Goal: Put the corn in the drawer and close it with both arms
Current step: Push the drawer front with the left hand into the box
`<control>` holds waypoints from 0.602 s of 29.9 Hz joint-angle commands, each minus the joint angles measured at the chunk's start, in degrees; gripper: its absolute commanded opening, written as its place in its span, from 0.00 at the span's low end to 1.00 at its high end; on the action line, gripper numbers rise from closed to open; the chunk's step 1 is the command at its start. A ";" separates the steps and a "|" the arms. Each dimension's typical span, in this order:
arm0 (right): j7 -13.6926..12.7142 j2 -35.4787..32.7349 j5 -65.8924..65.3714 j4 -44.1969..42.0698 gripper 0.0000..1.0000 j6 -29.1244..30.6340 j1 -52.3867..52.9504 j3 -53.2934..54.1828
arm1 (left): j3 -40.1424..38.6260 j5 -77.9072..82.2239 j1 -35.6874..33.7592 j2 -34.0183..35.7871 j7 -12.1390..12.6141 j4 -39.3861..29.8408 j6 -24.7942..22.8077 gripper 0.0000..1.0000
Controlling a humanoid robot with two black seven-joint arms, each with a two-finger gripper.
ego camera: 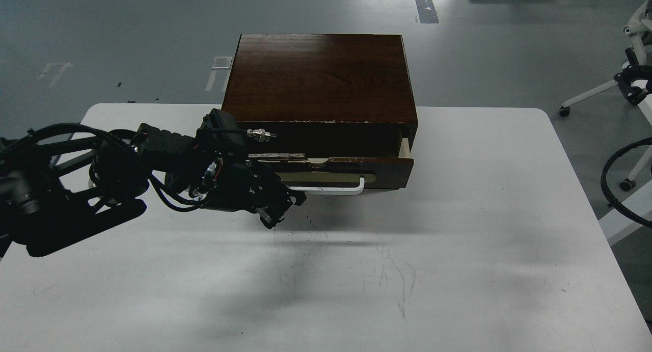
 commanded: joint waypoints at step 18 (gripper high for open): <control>-0.06 -0.13 -0.07 -1.39 1.00 0.00 0.36 0.00 | -0.18 -2.12 -2.41 -5.07 -0.60 10.50 0.00 0.00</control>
